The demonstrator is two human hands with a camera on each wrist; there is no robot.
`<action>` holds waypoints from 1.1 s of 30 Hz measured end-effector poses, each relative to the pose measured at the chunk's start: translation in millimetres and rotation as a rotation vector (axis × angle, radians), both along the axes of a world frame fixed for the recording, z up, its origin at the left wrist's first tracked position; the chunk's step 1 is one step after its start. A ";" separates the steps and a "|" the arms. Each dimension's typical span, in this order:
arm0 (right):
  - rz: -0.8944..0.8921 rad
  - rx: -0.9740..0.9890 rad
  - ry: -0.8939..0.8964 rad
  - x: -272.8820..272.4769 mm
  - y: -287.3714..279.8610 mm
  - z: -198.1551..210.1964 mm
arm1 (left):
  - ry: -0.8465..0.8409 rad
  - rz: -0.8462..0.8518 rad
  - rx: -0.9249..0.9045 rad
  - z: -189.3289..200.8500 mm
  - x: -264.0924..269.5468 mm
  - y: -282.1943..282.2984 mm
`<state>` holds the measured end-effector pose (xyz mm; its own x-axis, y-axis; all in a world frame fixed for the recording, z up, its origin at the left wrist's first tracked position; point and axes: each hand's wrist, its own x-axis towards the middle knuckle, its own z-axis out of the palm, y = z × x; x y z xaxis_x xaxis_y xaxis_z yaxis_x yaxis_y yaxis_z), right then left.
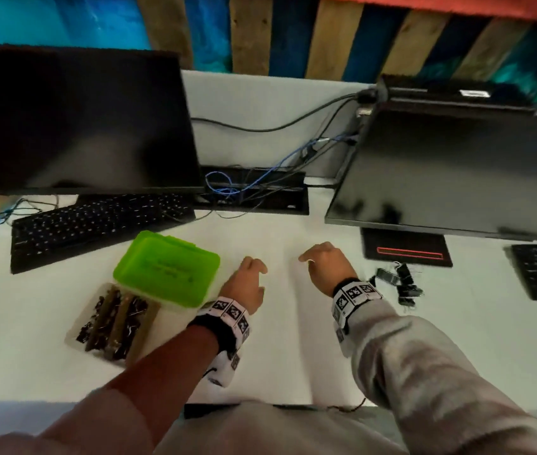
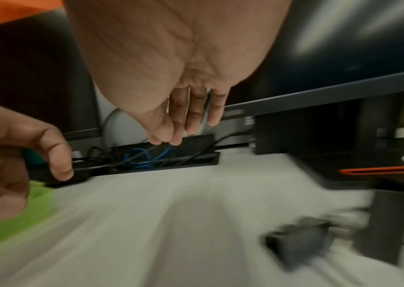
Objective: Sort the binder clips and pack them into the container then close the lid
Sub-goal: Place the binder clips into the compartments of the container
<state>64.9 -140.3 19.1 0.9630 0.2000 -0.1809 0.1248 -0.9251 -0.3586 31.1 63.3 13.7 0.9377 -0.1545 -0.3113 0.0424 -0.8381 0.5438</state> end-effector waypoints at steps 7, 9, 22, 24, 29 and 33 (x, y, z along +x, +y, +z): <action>-0.416 -0.063 -0.086 -31.4 -139.9 -4.9 | 0.163 -0.244 0.008 -19.1 19.5 -113.7; -0.565 -0.027 -0.011 -37.0 -169.2 -14.4 | 0.219 -0.270 0.004 -26.6 21.8 -136.4; -0.311 0.069 0.200 -44.2 -165.5 -63.5 | 0.173 -0.271 -0.053 -55.0 25.0 -199.4; -0.233 0.089 0.193 -46.5 -152.5 -65.0 | 0.151 -0.282 -0.032 -54.9 29.0 -198.2; -0.136 0.153 0.227 -41.2 -135.4 -70.6 | 0.142 -0.395 0.100 -55.5 35.0 -186.7; -0.153 0.203 0.231 -33.1 -134.1 -76.1 | 0.133 -0.316 0.027 -53.5 41.0 -180.7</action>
<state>31.8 -274.4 -57.0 0.9229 0.1103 -0.3689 -0.1160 -0.8339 -0.5395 72.1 -117.3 -39.9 0.7960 -0.4207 -0.4352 -0.1524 -0.8351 0.5286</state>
